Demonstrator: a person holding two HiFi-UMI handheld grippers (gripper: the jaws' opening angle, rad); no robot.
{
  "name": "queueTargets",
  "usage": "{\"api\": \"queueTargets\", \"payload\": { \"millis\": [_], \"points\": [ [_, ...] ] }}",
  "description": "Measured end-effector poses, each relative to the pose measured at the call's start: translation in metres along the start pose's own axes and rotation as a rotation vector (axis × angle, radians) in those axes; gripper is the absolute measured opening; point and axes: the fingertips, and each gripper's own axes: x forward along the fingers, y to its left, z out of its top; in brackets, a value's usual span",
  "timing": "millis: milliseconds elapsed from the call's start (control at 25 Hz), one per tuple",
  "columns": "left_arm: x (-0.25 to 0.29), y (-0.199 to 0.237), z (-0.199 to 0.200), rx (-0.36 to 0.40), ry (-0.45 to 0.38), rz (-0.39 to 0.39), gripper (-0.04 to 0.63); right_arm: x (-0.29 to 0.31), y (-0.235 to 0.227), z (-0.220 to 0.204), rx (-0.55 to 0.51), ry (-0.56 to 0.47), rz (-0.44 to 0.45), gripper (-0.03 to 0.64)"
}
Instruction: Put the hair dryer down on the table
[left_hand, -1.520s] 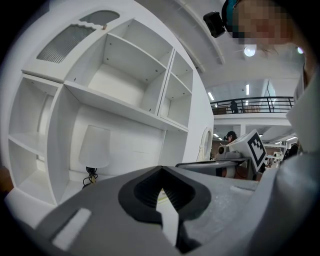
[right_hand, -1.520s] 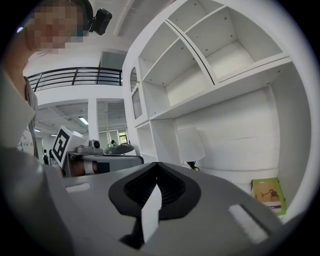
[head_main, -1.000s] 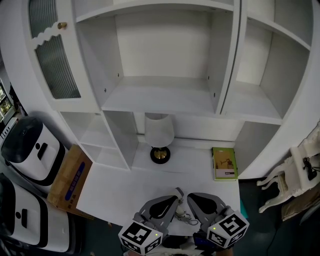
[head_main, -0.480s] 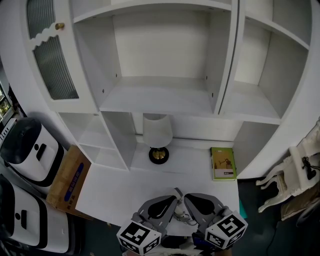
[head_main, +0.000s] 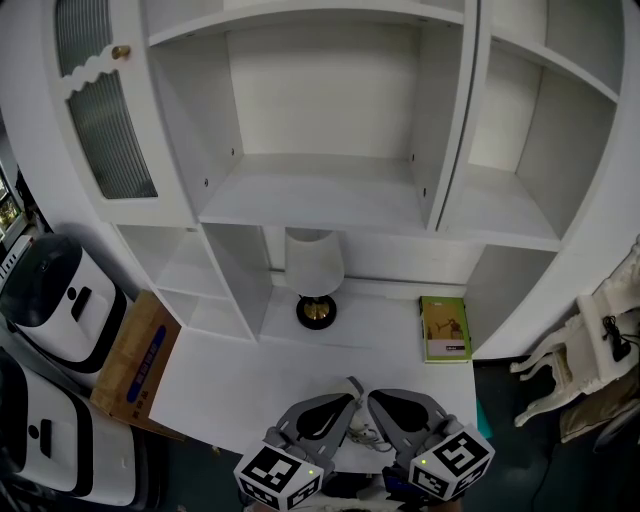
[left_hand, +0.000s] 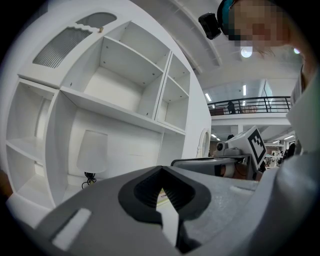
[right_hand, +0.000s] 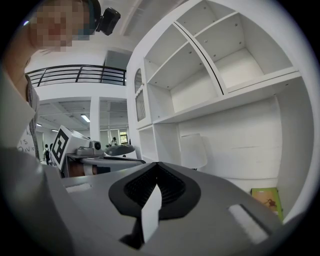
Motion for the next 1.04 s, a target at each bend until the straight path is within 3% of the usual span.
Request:
{"api": "queueTargets", "payload": {
  "millis": [1040],
  "points": [
    [0.001,-0.016,0.001,0.012,-0.005,-0.033,0.000,-0.013,0.006,-0.003,-0.020,0.016,-0.008,0.026]
  ]
}}
